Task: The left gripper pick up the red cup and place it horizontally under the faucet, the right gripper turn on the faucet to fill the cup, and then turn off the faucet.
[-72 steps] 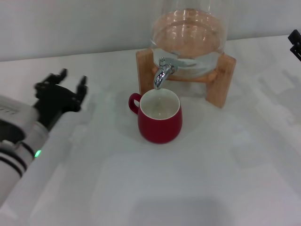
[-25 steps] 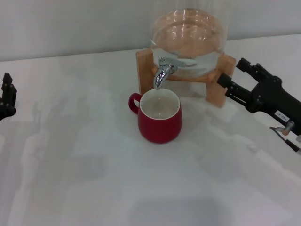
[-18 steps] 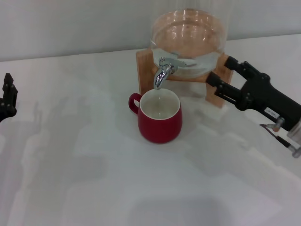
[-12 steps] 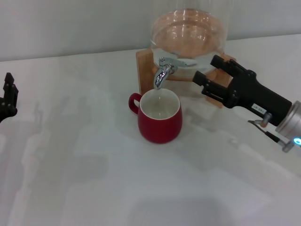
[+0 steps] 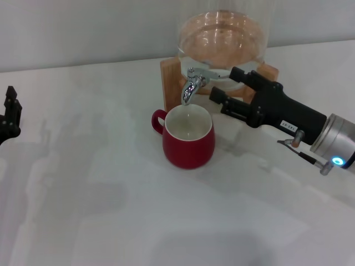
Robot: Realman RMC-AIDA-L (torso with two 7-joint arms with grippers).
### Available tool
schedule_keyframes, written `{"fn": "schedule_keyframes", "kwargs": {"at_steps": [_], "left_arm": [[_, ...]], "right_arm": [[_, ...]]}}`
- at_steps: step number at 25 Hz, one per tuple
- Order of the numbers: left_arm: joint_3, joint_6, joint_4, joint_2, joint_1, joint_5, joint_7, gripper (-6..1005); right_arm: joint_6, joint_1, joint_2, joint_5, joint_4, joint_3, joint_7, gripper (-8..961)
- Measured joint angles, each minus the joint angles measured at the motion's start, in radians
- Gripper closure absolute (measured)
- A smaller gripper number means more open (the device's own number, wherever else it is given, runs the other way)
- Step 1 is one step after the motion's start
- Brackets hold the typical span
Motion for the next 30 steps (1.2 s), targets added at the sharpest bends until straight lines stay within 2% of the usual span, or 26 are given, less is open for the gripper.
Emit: {"fn": "schedule_keyframes", "kwargs": {"at_steps": [30], "left_arm": [[0.011,-0.004,-0.004,0.001,-0.003,-0.004,0.0,508]], "right_arm": [[0.004,0.004,0.0,-0.006,-0.042,-0.05,0.057,85]]}}
